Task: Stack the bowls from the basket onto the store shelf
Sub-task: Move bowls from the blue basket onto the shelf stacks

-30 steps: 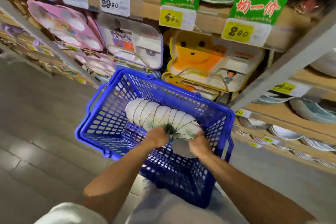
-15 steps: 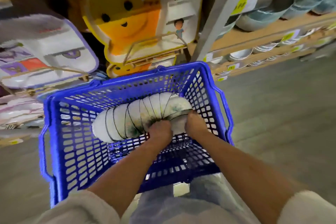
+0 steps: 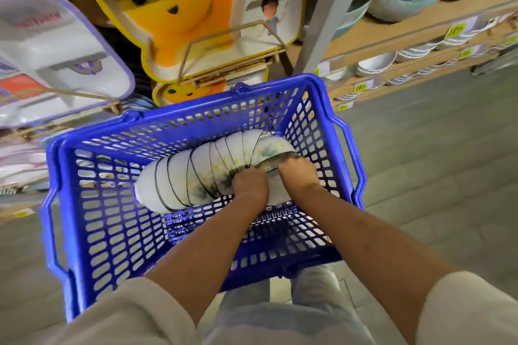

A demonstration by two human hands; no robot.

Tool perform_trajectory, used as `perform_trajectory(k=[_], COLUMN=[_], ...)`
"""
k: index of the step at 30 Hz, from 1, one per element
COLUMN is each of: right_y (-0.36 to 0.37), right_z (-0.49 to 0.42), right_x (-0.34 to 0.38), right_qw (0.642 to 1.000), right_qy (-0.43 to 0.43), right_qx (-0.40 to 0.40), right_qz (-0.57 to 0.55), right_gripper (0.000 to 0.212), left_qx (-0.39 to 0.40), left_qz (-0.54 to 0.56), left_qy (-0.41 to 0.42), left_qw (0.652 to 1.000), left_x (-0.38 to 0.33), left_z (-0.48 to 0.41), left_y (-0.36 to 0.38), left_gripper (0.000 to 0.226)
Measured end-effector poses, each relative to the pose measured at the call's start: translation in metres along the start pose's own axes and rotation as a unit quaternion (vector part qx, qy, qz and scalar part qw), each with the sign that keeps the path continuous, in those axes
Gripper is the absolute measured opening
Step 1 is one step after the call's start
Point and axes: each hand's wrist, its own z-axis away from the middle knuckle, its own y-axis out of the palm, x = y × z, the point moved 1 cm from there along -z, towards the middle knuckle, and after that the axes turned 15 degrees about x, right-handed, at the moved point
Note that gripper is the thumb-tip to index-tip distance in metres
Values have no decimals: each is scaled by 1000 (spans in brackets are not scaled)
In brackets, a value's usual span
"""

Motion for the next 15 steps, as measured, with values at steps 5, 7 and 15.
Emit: perform_trajectory(k=[5,7,15], right_y=[-17,-27,-84], right_z=[8,15,53], right_x=[-7,-11,-26], right_qw=[999,998,986], right_qy=[-32,-47,-104], right_qx=[29,33,19], right_qz=[21,40,130], right_gripper=[30,33,28], left_qx=[19,21,-82], left_qz=[23,48,176], left_qy=[-11,-11,108], left_qw=[999,999,975], left_x=[4,5,16], left_z=[17,24,62], left_y=[-3,-7,-24], left_gripper=[30,29,60])
